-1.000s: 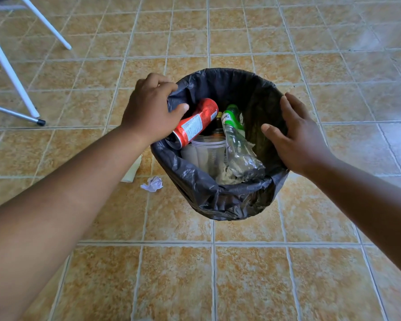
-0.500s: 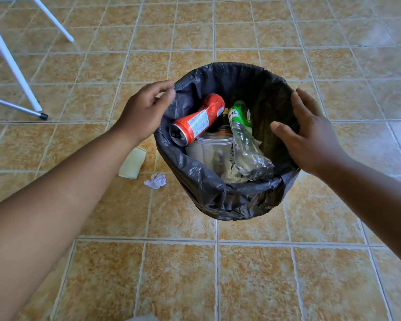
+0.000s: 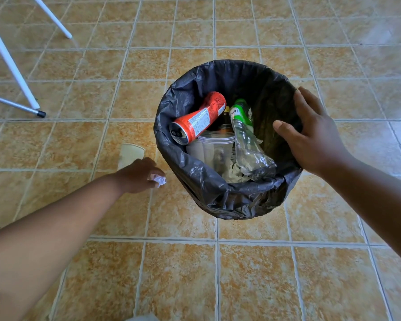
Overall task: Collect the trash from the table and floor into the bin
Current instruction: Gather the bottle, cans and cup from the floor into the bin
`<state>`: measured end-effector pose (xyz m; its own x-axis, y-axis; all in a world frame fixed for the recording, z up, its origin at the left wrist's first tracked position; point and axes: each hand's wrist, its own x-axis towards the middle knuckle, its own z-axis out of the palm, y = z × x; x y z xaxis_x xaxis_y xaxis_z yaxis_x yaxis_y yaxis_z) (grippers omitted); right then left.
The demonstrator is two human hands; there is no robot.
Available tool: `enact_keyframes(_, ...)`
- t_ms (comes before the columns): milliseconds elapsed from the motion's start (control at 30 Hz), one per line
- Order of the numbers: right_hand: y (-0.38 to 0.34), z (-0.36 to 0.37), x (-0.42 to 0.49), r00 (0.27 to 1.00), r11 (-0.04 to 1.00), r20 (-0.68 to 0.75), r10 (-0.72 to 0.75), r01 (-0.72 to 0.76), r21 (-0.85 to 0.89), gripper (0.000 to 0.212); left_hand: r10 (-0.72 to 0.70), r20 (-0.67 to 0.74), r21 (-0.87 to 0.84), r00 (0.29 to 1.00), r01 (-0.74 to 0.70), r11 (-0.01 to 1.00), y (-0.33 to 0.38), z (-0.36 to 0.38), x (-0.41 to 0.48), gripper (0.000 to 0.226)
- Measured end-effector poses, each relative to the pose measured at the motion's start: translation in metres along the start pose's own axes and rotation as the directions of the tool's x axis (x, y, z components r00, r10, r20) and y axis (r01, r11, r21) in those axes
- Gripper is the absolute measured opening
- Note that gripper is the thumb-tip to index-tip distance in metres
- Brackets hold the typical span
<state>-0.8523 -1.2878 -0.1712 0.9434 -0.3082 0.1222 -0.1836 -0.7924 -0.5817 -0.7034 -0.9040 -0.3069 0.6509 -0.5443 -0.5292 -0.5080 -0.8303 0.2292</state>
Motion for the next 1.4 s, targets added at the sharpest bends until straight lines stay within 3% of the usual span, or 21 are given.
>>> enact_keyframes(200, -0.001, 0.0, 0.0, 1.0, 1.0, 0.001, 0.0, 0.0, -0.001, 0.079, 0.045, 0.044, 0.093, 0.998, -0.049, 0.994, -0.004, 0.029, 0.002, 0.037)
enact_keyframes(333, 0.0, 0.001, -0.001, 1.0, 1.0, -0.001, -0.003, 0.003, -0.002, 0.079, 0.004, -0.114, 0.079, 0.994, 0.005, 0.997, 0.003, 0.016, 0.002, 0.022)
enact_keyframes(400, 0.0, 0.001, 0.0, 1.0, 1.0, 0.0, -0.003, 0.003, -0.001, 0.079, -0.088, -0.242, -0.071, 0.966, 0.073, 0.995, 0.007, -0.006, 0.001, 0.016)
enact_keyframes(500, 0.0, 0.001, 0.0, 1.0, 1.0, -0.002, 0.002, -0.002, -0.005, 0.079, -0.263, -0.521, -0.368, 0.812, 0.065, 0.927, 0.012, -0.053, -0.004, 0.015)
enact_keyframes(567, 0.0, 0.001, 0.0, 1.0, 1.0, 0.0, 0.003, -0.003, -0.013, 0.078, -0.375, -0.699, -0.478, 0.609, -0.008, 0.878, 0.019, -0.087, -0.009, 0.013)
enact_keyframes(633, 0.0, 0.001, 0.0, 1.0, 1.0, 0.0, 0.001, -0.001, -0.016, 0.078, -0.489, -0.772, -0.592, 0.406, -0.182, 0.785, 0.032, -0.121, -0.015, 0.025)
enact_keyframes(667, 0.0, 0.001, 0.0, 1.0, 1.0, 0.0, 0.001, -0.001, -0.016, 0.077, -0.518, -0.774, -0.625, 0.365, -0.306, 0.718, 0.041, -0.137, -0.019, 0.027)
enact_keyframes(733, -0.001, 0.001, 0.0, 1.0, 1.0, 0.003, 0.003, -0.003, -0.015, 0.078, -0.457, -0.808, -0.588, 0.371, -0.478, 0.652, 0.063, -0.161, -0.028, 0.027)
enact_keyframes(833, -0.001, 0.0, -0.001, 1.0, 1.0, 0.006, 0.005, -0.005, 0.0, 0.08, -0.133, -0.847, -0.453, 0.515, -0.566, 0.689, 0.097, -0.172, -0.042, 0.026)
enact_keyframes(900, -0.001, 0.0, -0.002, 1.0, 1.0, 0.012, 0.004, -0.004, 0.001, 0.08, 0.116, -0.779, -0.36, 0.617, -0.591, 0.722, 0.118, -0.169, -0.052, 0.027)
enact_keyframes(967, -0.001, -0.001, -0.002, 1.0, 1.0, 0.011, 0.005, -0.005, 0.001, 0.08, 0.313, -0.682, -0.237, 0.661, -0.605, 0.76, 0.133, -0.162, -0.059, 0.029)
enact_keyframes(1067, -0.002, 0.0, -0.002, 1.0, 1.0, 0.012, 0.005, -0.005, -0.003, 0.081, 0.457, -0.549, -0.112, 0.7, -0.603, 0.79, 0.143, -0.153, -0.063, 0.04)
enact_keyframes(1133, -0.002, -0.001, -0.002, 1.0, 1.0, 0.013, 0.007, -0.007, 0.0, 0.08, 0.473, -0.535, -0.108, 0.7, -0.612, 0.784, 0.142, -0.149, -0.062, 0.046)
enact_keyframes(1233, -0.001, -0.001, -0.002, 1.0, 1.0, 0.016, 0.007, -0.007, 0.004, 0.08, 0.393, -0.666, -0.108, 0.634, -0.603, 0.791, 0.134, -0.146, -0.056, 0.035)
enact_keyframes(1400, -0.001, -0.001, -0.003, 1.0, 1.0, 0.023, 0.006, -0.007, 0.013, 0.079, -0.001, -0.876, -0.279, 0.482, -0.505, 0.817, 0.098, -0.137, -0.041, 0.008)
